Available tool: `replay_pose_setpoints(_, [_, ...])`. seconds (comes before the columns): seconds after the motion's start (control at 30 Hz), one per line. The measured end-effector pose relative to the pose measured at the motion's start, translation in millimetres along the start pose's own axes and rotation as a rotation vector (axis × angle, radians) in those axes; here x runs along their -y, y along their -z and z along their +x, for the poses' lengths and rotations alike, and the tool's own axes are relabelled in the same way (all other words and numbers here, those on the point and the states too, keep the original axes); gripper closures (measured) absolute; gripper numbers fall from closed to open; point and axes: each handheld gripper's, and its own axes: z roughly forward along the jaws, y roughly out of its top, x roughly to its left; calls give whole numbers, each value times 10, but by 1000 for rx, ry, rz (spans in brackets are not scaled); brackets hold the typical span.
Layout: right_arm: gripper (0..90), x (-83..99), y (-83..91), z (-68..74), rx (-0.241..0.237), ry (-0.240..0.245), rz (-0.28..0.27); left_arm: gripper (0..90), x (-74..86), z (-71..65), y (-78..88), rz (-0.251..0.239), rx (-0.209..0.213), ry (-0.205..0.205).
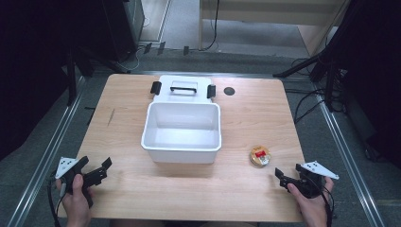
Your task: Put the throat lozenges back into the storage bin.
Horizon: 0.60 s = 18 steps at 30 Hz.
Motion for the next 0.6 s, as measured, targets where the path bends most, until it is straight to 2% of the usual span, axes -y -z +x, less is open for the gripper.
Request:
replay_pose_setpoints(0.23, [104, -23, 8, 3, 23, 15, 12, 60, 3, -4, 2, -5, -1, -4])
replay_pose_setpoints(0.37, [33, -71, 31, 15, 1, 20, 34, 60, 2, -5, 3, -3, -2, -5])
replay_pose_setpoints(0.4, [0, -122, 37, 47, 6, 53, 73, 60, 2, -3, 1, -4, 0, -3])
replay_pose_setpoints(0.47, [0, -162, 38, 72, 8, 72, 100, 60, 2, -5, 1, -4, 0, -5])
replay_pose_setpoints(0.6, [0, -251, 5, 123, 1, 76, 167, 60, 2, -6, 1, -2, -2, -6])
